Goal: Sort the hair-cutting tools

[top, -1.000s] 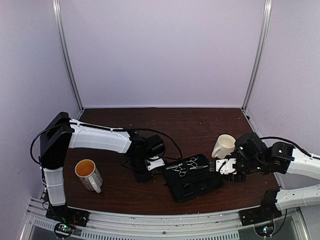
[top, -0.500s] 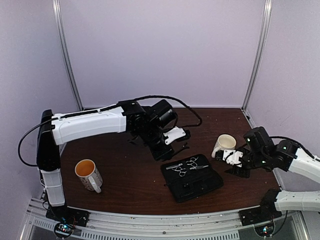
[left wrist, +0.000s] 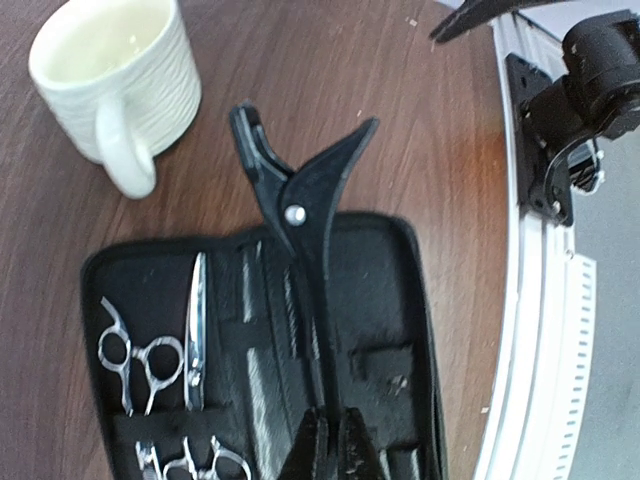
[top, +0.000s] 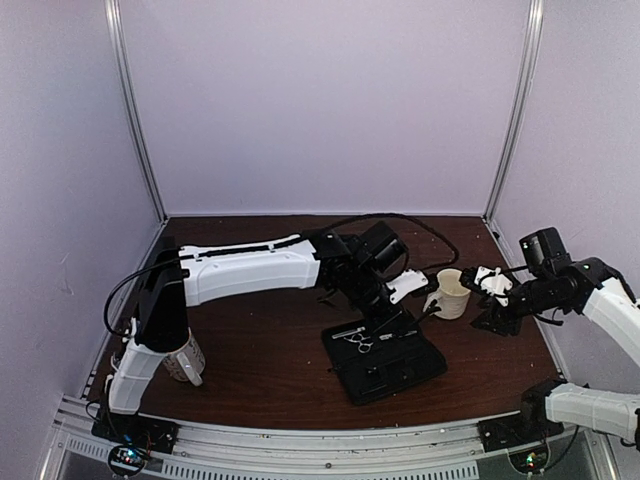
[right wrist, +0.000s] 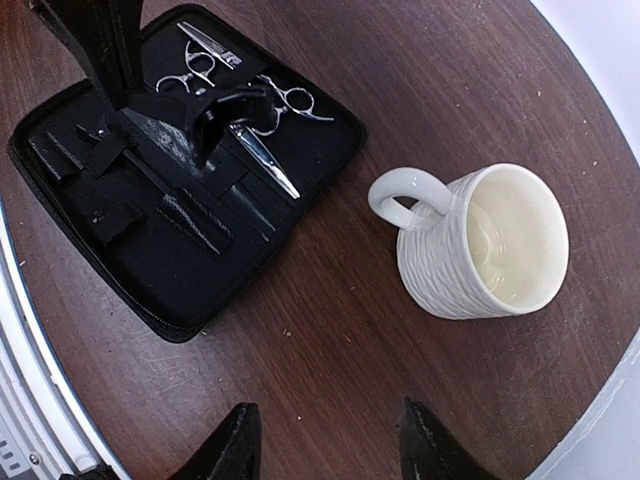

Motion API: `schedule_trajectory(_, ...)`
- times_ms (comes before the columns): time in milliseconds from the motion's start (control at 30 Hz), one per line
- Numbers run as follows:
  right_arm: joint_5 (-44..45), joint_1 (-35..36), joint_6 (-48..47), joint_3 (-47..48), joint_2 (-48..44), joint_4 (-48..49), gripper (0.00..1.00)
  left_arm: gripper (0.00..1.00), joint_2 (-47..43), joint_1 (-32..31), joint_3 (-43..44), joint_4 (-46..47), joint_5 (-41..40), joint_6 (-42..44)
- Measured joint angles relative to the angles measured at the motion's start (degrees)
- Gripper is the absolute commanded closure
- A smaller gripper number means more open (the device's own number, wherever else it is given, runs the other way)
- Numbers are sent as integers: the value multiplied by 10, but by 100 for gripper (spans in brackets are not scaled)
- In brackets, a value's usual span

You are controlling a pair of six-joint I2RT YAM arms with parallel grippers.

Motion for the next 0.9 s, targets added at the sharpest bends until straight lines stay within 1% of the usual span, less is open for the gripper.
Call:
schedule_trajectory(133, -26, -30, -19, 7, 11, -19, 52, 100, 29, -9, 30, 31, 23, -13)
schedule_trajectory(300, -41, -35, -31, 7, 8, -30, 51, 100, 68, -27, 68, 64, 46, -35)
schedule_trajectory(500, -42, -37, -52, 7, 5, -50, 52, 100, 146, -39, 155, 51, 57, -56)
schedule_trajectory(767, -47, -38, -68, 7, 3, -71, 51, 100, 167, -38, 158, 36, 60, -98)
schedule_trajectory(900, -46, -38, -74, 9, -8, -80, 51, 100, 175, -38, 158, 26, 77, -108)
